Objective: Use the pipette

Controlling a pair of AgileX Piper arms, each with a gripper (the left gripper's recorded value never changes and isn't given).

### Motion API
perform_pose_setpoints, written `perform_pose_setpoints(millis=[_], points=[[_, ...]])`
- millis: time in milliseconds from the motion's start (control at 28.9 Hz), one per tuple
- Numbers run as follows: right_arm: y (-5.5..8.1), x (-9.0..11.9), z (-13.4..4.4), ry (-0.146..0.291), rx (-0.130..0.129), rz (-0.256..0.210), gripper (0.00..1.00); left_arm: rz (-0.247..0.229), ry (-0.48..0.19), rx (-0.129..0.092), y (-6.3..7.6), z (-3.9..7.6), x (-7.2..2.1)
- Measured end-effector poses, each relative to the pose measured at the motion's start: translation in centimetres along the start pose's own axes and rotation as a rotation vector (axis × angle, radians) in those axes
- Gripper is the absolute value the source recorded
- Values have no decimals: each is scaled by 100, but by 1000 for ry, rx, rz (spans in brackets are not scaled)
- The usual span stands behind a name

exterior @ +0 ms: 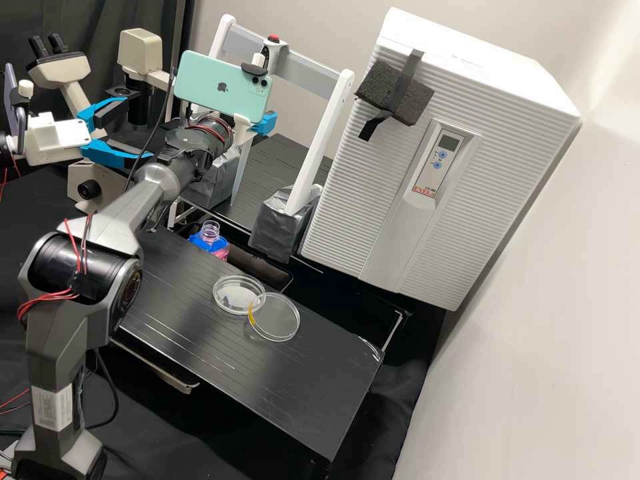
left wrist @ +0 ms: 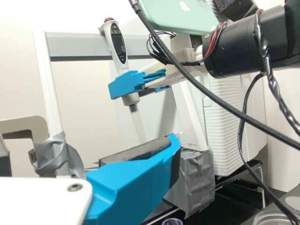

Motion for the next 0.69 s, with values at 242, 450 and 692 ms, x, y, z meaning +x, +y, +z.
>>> perform_pose_setpoints(millis=[242, 450, 692], points=[[-11, -3, -6, -14, 10, 7, 100, 0, 0, 0, 0, 0, 0], [-49, -60, -16, -8, -39, 19, 100, 0, 0, 0, 0, 0, 0], [-53, -393, -51, 44, -38, 53, 100, 5, 15, 7, -1, 34, 4]])
